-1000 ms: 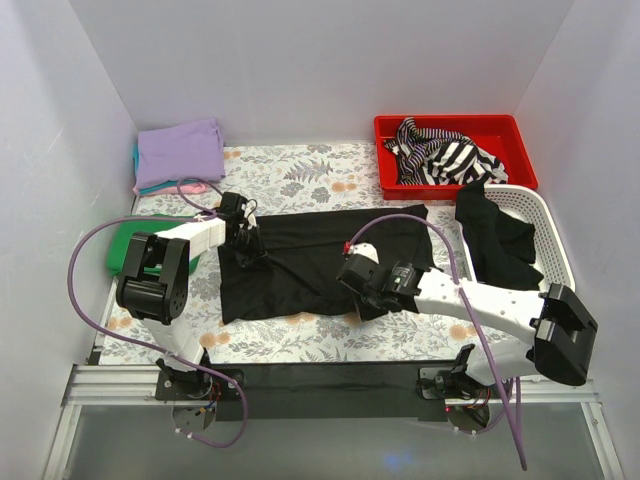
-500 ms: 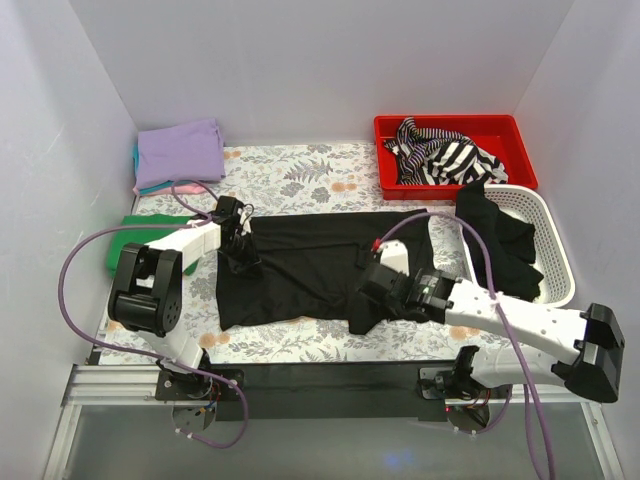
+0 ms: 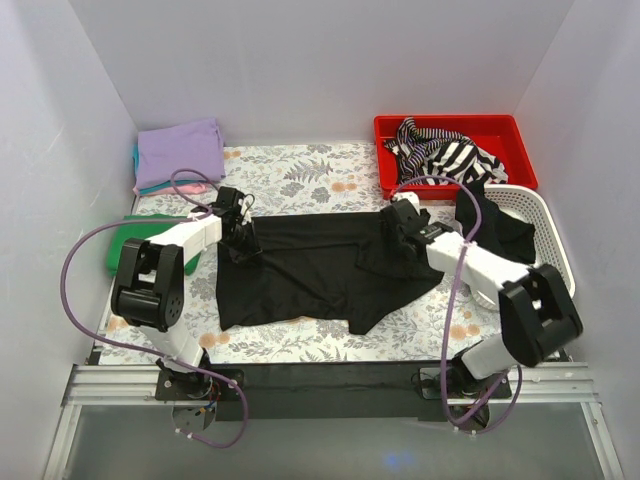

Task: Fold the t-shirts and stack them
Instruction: Fold the tshirt

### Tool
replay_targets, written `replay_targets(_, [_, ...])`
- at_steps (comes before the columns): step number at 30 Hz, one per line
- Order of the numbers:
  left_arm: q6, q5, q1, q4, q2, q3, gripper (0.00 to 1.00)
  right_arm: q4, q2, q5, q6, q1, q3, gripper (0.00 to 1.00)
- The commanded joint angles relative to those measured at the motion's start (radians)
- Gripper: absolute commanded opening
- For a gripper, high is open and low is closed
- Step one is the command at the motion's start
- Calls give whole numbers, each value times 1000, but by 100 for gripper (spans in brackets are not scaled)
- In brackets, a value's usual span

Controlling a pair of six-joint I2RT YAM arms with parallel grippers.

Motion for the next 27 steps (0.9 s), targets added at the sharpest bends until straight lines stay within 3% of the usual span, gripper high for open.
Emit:
replay_targets(1, [0, -5, 17, 25, 18, 37, 12, 135, 117, -110, -113, -43, 110, 68])
replay_targets(3, [10, -12, 30, 21, 32, 47, 12, 130, 208, -180, -120, -73, 158, 68])
replay_targets(14, [69, -17, 159, -10, 167, 134, 11, 78, 473, -244, -126, -98, 294, 67])
replay_targets(20, [109, -83, 207, -83, 273, 303, 9, 55, 521, -274, -128, -104, 316, 66])
replay_targets(27, [142, -74, 207, -79, 327, 361, 6, 72, 486, -241, -133, -103, 255, 66])
